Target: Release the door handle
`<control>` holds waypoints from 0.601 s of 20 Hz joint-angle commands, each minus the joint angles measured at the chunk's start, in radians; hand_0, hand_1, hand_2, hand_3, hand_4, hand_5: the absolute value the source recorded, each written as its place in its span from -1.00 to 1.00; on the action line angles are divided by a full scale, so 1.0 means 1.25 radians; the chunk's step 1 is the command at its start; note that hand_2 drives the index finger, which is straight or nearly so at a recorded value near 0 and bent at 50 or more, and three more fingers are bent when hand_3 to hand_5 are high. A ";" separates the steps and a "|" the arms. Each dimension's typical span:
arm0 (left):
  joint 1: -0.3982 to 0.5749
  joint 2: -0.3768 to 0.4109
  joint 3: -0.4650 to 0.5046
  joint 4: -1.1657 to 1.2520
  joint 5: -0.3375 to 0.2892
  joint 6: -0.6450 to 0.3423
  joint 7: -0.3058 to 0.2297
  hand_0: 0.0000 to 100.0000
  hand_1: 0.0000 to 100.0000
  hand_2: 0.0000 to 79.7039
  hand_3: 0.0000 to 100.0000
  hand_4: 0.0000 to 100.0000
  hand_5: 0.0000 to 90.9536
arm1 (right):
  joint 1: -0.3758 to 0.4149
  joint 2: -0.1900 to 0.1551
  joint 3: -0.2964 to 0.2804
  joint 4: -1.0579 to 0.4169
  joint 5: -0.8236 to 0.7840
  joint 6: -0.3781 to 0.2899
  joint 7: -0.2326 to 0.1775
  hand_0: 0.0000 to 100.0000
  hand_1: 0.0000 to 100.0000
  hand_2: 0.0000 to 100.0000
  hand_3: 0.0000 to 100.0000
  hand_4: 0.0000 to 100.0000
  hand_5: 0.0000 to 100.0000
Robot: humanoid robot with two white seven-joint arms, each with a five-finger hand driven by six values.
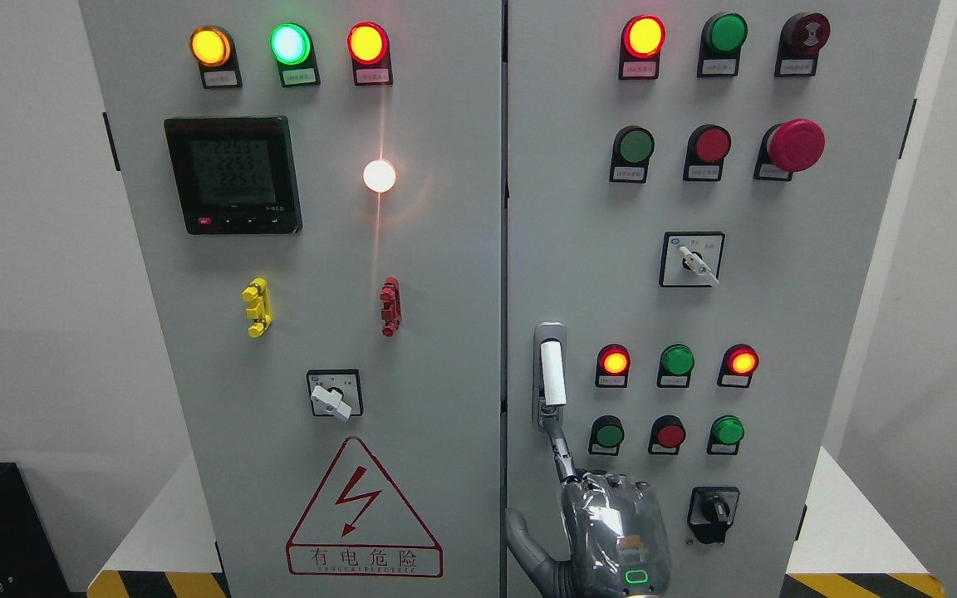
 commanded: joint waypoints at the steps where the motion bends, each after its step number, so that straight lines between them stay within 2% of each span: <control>1: 0.015 0.000 0.000 -0.001 0.000 0.000 -0.001 -0.76 0.11 -1.00 -1.00 -1.00 -1.00 | 0.001 0.000 0.001 -0.030 0.000 -0.001 -0.005 -0.26 -0.56 -1.00 0.71 0.77 0.93; 8: 0.015 0.000 0.000 -0.001 0.000 0.000 -0.001 -0.76 0.11 -1.00 -1.00 -1.00 -1.00 | 0.002 0.000 0.001 -0.037 -0.001 -0.001 -0.008 -0.26 -0.56 -1.00 0.69 0.76 0.92; 12: 0.015 0.000 0.000 0.001 0.000 0.000 -0.001 -0.76 0.11 -1.00 -1.00 -1.00 -1.00 | 0.005 0.000 0.003 -0.041 -0.001 -0.002 -0.010 -0.25 -0.55 -0.82 0.64 0.73 0.89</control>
